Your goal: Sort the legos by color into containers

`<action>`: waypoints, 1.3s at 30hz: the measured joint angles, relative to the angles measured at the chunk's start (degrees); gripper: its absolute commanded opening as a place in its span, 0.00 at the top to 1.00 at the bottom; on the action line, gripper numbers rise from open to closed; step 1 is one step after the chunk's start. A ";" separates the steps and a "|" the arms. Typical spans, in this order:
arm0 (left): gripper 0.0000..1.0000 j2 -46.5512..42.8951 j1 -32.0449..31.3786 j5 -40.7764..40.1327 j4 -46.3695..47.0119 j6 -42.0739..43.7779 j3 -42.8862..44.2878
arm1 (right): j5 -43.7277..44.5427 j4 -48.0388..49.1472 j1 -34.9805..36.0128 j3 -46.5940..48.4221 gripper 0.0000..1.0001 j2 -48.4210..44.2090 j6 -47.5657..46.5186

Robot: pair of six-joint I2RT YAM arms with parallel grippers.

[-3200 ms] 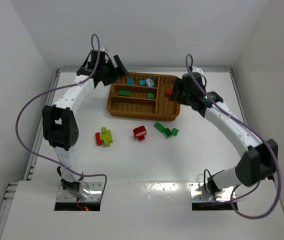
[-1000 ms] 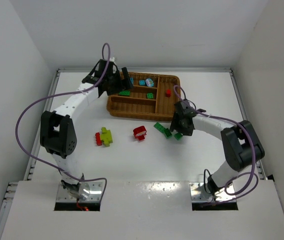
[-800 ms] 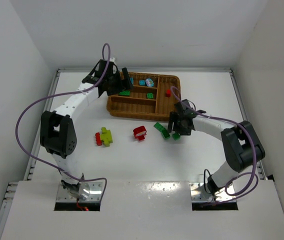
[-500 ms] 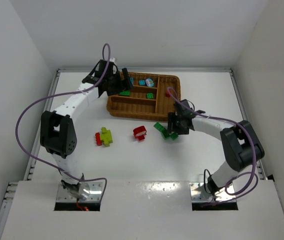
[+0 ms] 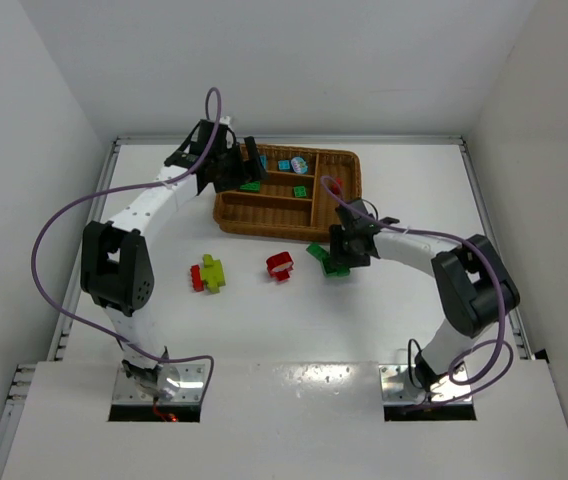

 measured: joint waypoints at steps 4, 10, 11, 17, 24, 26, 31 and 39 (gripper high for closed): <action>0.11 0.00 0.00 0.00 -0.31 0.17 0.00 | 1.05 -0.17 0.85 0.61 0.45 0.46 -0.42; 0.11 0.00 0.00 0.00 -0.31 0.20 0.00 | 1.27 -0.17 1.01 0.61 0.41 0.46 -0.72; 0.11 0.00 0.00 0.00 -0.31 0.20 0.00 | 1.36 -0.17 1.05 0.61 0.38 0.42 -0.70; 0.11 0.00 0.00 0.00 -0.28 0.20 0.00 | 0.55 -1.75 1.20 -0.20 0.24 -0.92 -2.21; 0.11 0.00 0.00 0.02 -0.31 0.20 0.00 | -0.63 -4.96 4.07 0.37 0.06 -0.96 -4.81; 0.11 0.00 0.00 0.00 -0.31 0.20 0.00 | -0.81 -5.18 4.33 0.37 0.04 -1.22 -4.96; 0.11 0.00 0.00 -0.02 -0.50 0.20 0.00 | -0.42 -4.83 3.58 0.13 0.04 -3.32 -4.63; 0.11 0.00 0.00 -0.02 -0.79 0.20 0.00 | 2.91 -4.66 1.66 0.96 0.23 -3.61 -1.44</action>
